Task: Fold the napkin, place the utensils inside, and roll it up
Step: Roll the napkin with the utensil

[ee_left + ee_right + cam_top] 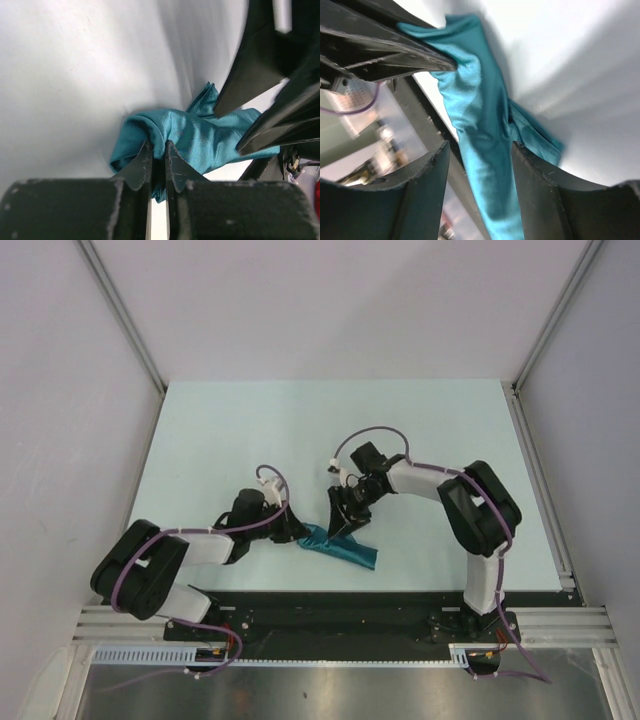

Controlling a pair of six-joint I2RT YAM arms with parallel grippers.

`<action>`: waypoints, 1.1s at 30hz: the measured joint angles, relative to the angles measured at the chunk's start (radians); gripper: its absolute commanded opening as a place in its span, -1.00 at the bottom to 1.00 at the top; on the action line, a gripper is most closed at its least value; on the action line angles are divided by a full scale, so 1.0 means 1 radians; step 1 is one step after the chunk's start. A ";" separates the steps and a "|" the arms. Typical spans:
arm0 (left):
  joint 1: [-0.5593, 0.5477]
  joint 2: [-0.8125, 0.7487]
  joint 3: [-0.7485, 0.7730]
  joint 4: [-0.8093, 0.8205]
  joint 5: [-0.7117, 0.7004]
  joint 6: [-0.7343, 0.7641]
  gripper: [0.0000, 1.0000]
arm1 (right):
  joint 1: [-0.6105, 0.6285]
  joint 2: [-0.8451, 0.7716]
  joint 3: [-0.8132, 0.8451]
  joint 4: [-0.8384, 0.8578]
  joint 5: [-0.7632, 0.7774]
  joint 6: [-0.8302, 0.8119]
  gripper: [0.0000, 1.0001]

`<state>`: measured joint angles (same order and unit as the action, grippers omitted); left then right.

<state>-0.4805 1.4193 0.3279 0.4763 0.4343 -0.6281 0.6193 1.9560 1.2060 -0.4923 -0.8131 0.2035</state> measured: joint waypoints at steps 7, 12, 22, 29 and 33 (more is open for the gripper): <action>0.000 0.019 0.025 -0.024 0.005 0.000 -0.97 | 0.057 -0.256 -0.034 0.030 0.285 -0.043 0.24; 0.000 0.021 0.037 -0.045 0.006 0.000 -0.98 | 0.200 -0.327 -0.049 0.056 0.472 -0.104 0.24; 0.000 0.021 0.064 -0.097 0.007 0.005 -0.99 | 0.395 -0.246 -0.080 0.054 0.736 -0.180 0.27; 0.000 0.030 0.084 -0.126 0.007 0.006 -0.99 | 0.472 -0.227 -0.106 0.078 0.878 -0.209 0.27; 0.000 0.035 0.091 -0.129 0.011 0.006 -0.98 | 0.486 -0.200 -0.119 0.103 0.927 -0.224 0.22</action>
<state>-0.4801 1.4548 0.4191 0.3470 0.4458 -0.6216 1.1053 1.7565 1.0874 -0.3893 0.1139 -0.0200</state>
